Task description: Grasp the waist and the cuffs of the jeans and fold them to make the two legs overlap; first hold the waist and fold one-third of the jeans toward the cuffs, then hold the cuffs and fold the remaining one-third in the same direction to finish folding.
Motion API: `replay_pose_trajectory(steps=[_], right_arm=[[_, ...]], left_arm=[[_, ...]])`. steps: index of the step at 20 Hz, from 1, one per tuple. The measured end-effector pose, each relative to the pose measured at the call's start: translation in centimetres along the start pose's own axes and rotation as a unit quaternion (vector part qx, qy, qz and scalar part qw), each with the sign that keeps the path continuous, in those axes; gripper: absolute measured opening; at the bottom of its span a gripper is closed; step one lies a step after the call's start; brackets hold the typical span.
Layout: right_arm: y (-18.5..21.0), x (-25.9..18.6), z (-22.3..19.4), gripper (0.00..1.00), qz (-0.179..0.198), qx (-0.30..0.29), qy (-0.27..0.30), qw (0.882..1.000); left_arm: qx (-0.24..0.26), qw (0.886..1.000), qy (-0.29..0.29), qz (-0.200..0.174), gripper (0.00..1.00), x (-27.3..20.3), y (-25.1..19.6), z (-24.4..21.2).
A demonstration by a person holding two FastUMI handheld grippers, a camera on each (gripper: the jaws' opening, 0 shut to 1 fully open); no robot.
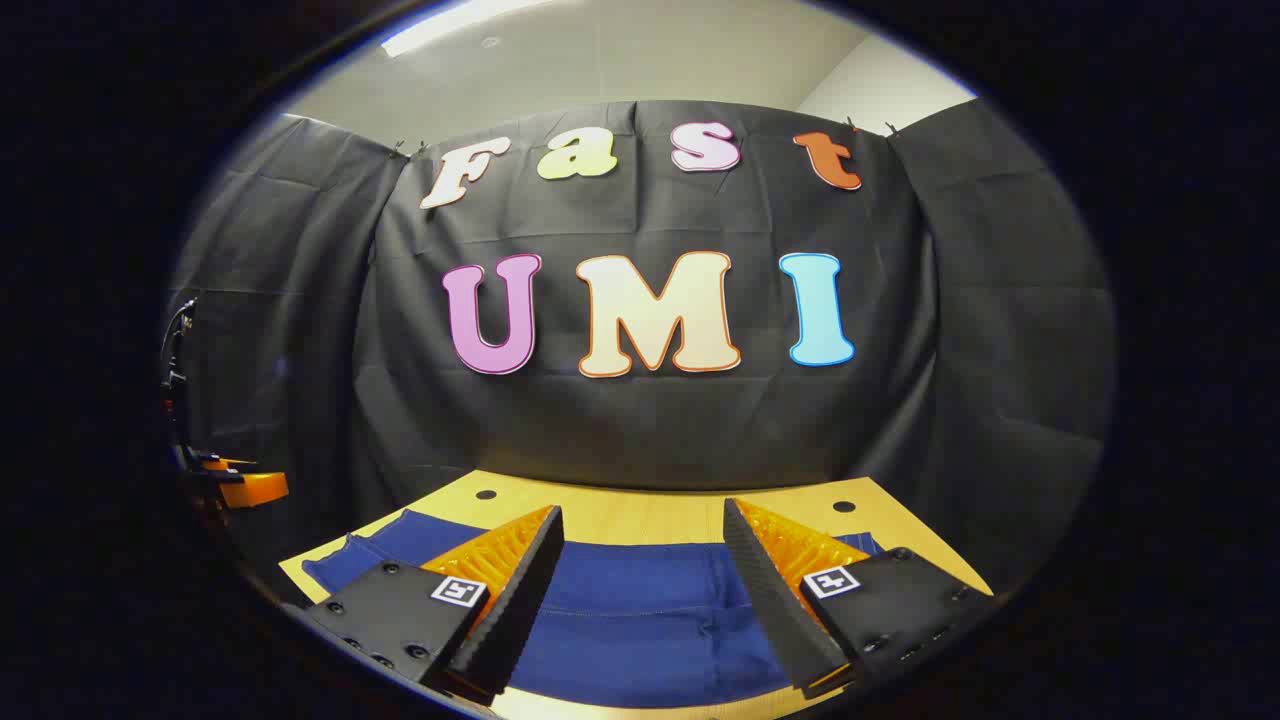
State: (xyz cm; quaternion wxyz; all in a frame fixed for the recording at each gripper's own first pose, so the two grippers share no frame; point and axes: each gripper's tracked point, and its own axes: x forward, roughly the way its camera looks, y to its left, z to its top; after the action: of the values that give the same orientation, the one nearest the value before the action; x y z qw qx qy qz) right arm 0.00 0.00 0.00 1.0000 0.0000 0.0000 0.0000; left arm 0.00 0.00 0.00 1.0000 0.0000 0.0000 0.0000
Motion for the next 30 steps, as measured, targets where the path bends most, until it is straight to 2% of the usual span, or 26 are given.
replay_pose_trajectory(steps=[3, 4, 7, 8, 9, 11, 12, 14, 16, 17, 21, 22, 24, 25, 26, 27, 30], right_arm=[[0.4, -0.2, -0.2, 0.95, 0.004, -0.002, 0.002, 1.0], [0.6, -0.2, -0.3, 0.99, 0.006, -0.002, 0.002, 1.0], [0.9, -0.4, -0.8, 0.99, 0.009, -0.003, 0.008, 1.0], [0.9, -0.5, -0.8, 0.95, 0.01, -0.005, 0.011, 1.0], [1.0, -0.6, -0.9, 0.99, 0.01, -0.007, 0.011, 1.0], [1.0, -0.6, -0.9, 0.99, 0.01, -0.009, 0.011, 1.0], [1.0, -0.5, -0.8, 0.95, 0.01, -0.008, 0.01, 1.0], [0.8, -0.5, -0.8, 0.99, 0.008, -0.004, 0.01, 1.0], [0.7, -0.4, -0.8, 0.99, 0.006, -0.005, 0.013, 1.0], [0.6, -0.3, -0.8, 0.95, 0.005, -0.006, 0.012, 1.0], [-0.2, -0.4, -0.4, 0.95, -0.005, -0.014, 0.007, 1.0], [-0.5, -0.5, -0.3, 0.99, -0.008, -0.015, 0.007, 1.0], [-0.9, -0.6, -0.4, 0.99, -0.013, -0.014, 0.009, 1.0], [-1.1, -0.6, -0.5, 0.96, -0.015, -0.013, 0.011, 1.0], [-1.2, -0.7, -0.5, 0.99, -0.016, -0.012, 0.013, 1.0], [-1.4, -0.7, -0.6, 0.96, -0.017, -0.013, 0.016, 1.0], [-1.5, -0.6, -1.2, 0.96, -0.014, -0.032, 0.032, 0.999]], left_arm=[[0.0, 1.0, 0.0, 0.008, 0.96, -0.5, 0.6, -0.2], [0.0, 1.0, 0.002, 0.01, 0.96, -0.5, 0.7, -0.3], [-0.002, 1.0, 0.005, 0.009, 0.96, -0.7, 0.7, -0.7], [-0.002, 1.0, 0.007, 0.01, 0.96, -0.6, 0.6, -0.8], [-0.001, 1.0, 0.008, 0.01, 0.96, -0.7, 0.6, -0.9], [0.0, 1.0, 0.011, 0.009, 0.96, -0.7, 0.5, -0.9], [0.002, 1.0, 0.011, 0.008, 0.96, -0.7, 0.3, -0.9], [0.006, 1.0, 0.011, 0.005, 0.96, -0.7, 0.2, -0.9], [0.01, 1.0, 0.009, 0.003, 0.96, -0.6, 0.1, -0.7], [0.012, 1.0, 0.008, 0.003, 0.96, -0.6, 0.1, -0.7], [0.025, 1.0, 0.006, -0.007, 0.96, 0.3, 0.2, -0.5], [0.027, 1.0, 0.005, -0.01, 0.96, 0.6, 0.2, -0.4], [0.035, 0.999, 0.004, -0.025, 0.96, 1.1, 0.1, -0.5], [0.043, 0.999, 0.005, -0.033, 0.96, 1.3, 0.2, -0.7], [0.05, 0.998, 0.008, -0.041, 0.96, 1.6, 0.3, -0.9], [0.055, 0.997, 0.013, -0.05, 0.96, 1.9, 0.4, -1.4], [0.055, 0.995, 0.032, -0.082, 0.96, 2.7, 0.5, -2.9]])
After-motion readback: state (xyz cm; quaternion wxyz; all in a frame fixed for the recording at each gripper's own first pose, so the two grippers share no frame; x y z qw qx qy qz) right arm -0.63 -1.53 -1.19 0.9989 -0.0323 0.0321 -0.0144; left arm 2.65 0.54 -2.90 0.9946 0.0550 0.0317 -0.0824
